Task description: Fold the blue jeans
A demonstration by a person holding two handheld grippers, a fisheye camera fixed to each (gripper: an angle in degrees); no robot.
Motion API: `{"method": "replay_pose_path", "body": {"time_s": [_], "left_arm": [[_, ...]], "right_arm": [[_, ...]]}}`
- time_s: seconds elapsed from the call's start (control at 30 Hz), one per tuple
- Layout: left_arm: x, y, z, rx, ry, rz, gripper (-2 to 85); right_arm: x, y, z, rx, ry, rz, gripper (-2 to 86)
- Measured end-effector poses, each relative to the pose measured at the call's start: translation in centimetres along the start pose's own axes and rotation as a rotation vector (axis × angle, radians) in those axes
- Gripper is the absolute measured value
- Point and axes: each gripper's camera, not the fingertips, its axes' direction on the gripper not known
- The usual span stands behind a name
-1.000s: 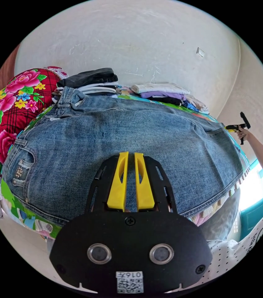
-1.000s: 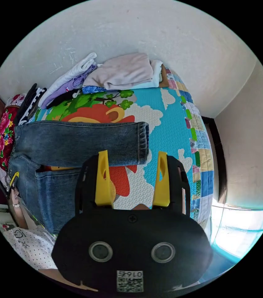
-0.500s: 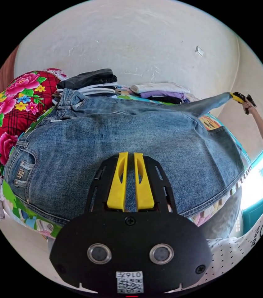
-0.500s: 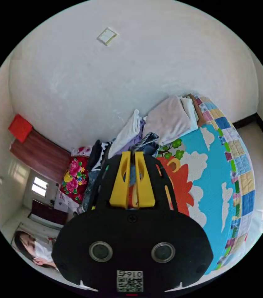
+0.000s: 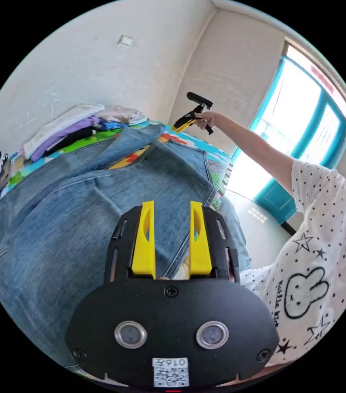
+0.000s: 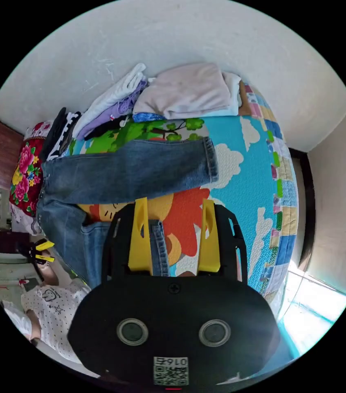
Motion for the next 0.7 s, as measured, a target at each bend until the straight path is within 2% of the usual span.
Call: {"method": "replay_pose_path", "body": {"time_s": [0.07,0.17,0.23,0.3,0.4,0.43,0.53,0.6,0.7], "left_arm": [[1.4,-2.3,1.1,-0.021,-0.018,0.031,13.3],[3.1,-5.4,3.0,-0.091,0.016,0.077,13.0],[3.9,-6.6,4.1,-0.147,-0.029,0.087,12.7],[4.9,-7.5,4.1,-0.124,-0.116,0.102,11.6],[5.3,-9.0,3.4,-0.109,-0.131,0.1,10.9],[5.2,-9.3,3.3,-0.109,-0.128,0.098,10.8],[4.7,-11.3,2.3,-0.112,-0.096,0.085,6.1],[4.2,-12.9,1.5,-0.114,-0.027,0.073,0.8],[3.6,-14.7,-0.2,-0.082,0.006,0.045,-0.4]], "right_arm": [[0.4,3.2,1.2,-0.043,-0.068,-0.072,19.4],[0.1,6.7,1.6,-0.043,-0.059,-0.145,19.9],[-0.4,8.0,1.7,-0.045,-0.048,-0.179,19.7],[-1.2,8.9,1.9,-0.033,-0.031,-0.201,19.3],[-3.5,10.3,2.8,-0.016,0.115,-0.262,18.2],[-4.6,10.9,3.4,-0.012,0.211,-0.298,16.5],[-7.2,12.6,3.9,0.005,0.186,-0.418,7.6],[-8.0,13.3,3.9,0.014,0.232,-0.392,4.6],[-7.8,15.2,2.6,-0.004,0.227,-0.285,3.4]]}}
